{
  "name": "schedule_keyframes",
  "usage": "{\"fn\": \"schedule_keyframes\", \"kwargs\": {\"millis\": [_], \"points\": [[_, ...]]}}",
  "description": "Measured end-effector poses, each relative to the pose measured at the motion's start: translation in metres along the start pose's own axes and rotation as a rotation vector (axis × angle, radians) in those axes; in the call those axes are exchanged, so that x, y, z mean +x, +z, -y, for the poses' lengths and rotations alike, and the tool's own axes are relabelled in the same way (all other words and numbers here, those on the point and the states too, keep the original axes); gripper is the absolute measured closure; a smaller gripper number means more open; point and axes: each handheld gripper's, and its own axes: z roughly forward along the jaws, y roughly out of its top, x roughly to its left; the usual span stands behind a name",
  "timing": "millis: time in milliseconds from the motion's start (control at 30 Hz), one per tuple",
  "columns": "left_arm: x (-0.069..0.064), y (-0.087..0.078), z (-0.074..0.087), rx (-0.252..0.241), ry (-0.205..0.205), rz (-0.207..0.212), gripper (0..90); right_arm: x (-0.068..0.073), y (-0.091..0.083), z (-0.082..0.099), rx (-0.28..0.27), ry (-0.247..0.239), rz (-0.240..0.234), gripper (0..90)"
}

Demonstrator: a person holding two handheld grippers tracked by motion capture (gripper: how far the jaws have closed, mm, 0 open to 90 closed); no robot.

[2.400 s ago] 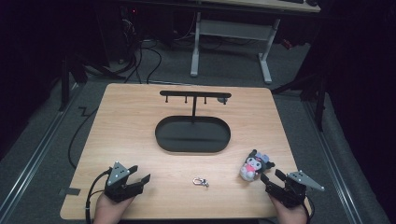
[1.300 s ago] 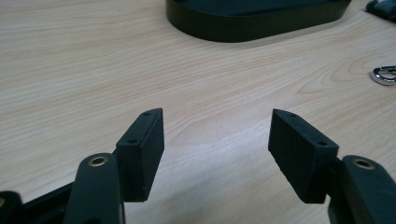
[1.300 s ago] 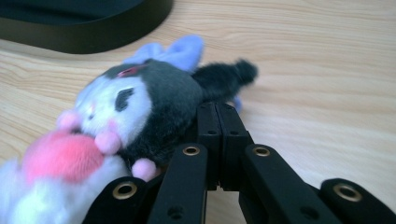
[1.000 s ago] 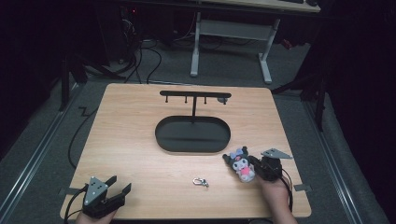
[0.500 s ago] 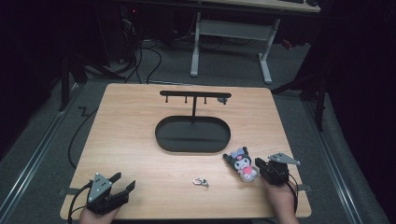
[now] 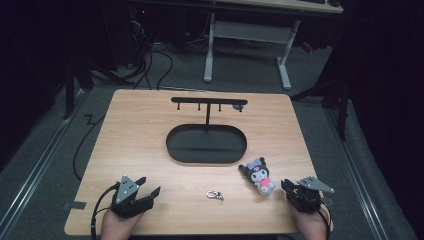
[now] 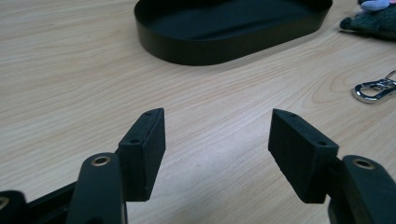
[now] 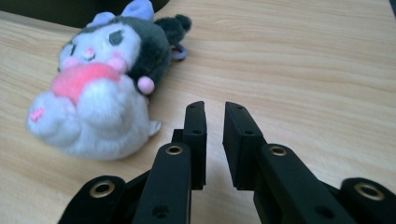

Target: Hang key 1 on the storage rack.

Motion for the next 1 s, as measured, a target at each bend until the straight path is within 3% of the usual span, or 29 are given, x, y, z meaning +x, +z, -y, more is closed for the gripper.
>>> {"fn": "schedule_keyframes", "kwargs": {"millis": [167,267,533,667,833,1000], "points": [[-0.004,0.007,-0.003,0.009,0.028,0.021,36.5,-0.002,-0.008,0.005,-0.010,0.018,0.007,78.4],[-0.006,0.014,-0.004,0.019,0.040,0.043,36.5,0.001,-0.011,0.008,-0.002,0.004,0.008,76.9],[-0.004,0.015,-0.005,0.016,0.037,0.054,36.4,0.007,-0.007,0.007,0.025,0.006,0.001,69.4],[0.001,0.015,-0.004,0.025,0.024,0.061,34.5,0.015,-0.006,0.000,0.031,-0.047,0.022,67.9],[0.003,0.015,-0.003,0.018,0.017,0.064,34.3,0.023,-0.003,-0.006,0.094,-0.076,0.017,64.5],[0.004,0.015,-0.002,0.016,0.013,0.076,34.3,0.019,-0.001,-0.014,0.161,-0.046,0.001,57.9]]}}
